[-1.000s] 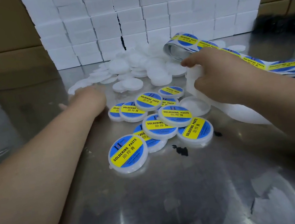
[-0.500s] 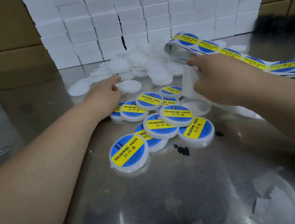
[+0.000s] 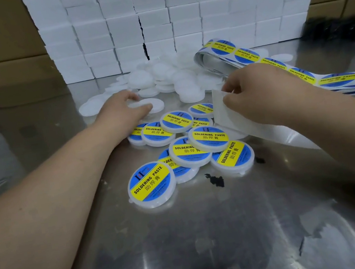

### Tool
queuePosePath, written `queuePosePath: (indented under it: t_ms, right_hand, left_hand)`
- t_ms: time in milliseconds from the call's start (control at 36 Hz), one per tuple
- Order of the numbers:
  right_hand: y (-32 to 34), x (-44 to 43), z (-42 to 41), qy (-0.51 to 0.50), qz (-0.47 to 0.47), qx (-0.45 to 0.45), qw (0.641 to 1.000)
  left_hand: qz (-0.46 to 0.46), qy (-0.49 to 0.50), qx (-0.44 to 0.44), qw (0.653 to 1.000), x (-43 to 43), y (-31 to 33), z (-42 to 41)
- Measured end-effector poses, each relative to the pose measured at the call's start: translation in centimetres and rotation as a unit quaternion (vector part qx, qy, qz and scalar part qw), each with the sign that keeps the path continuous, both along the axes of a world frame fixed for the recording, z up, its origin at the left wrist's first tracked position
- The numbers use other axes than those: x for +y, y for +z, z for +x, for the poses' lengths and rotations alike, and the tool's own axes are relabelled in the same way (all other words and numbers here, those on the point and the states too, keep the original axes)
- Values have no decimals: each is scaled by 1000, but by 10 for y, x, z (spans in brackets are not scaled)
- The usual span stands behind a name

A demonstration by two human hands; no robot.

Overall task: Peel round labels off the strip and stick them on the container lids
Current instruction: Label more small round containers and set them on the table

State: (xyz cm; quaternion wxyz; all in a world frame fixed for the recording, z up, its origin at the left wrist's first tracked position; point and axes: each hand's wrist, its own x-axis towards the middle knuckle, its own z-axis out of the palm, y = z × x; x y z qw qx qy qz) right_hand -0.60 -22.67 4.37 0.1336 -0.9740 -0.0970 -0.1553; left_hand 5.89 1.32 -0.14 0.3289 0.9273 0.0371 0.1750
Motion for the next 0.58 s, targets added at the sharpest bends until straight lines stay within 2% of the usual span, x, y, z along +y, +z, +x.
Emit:
queuePosePath:
  t_ms: [83,139,222,361,583]
  right_hand:
    - [1,1,-1,8,1,3,1000]
    - [1,2,-3,13,7,6,1000]
    - [2,2,-7,27,31,8,999]
    - [2,3,-7,31,32,0,999]
    - [3,1,-4,25,28,-3,999]
  left_hand:
    - [-10,-83,39,996,-3,2,-2]
    - [-46,-96,84,991,-4,2,-3]
    - [-69,-86,81,991,-2,-1,-2]
    - [18,-1,5,1000,2,-3,4]
    - [8,21,30,999,5,-1,3]
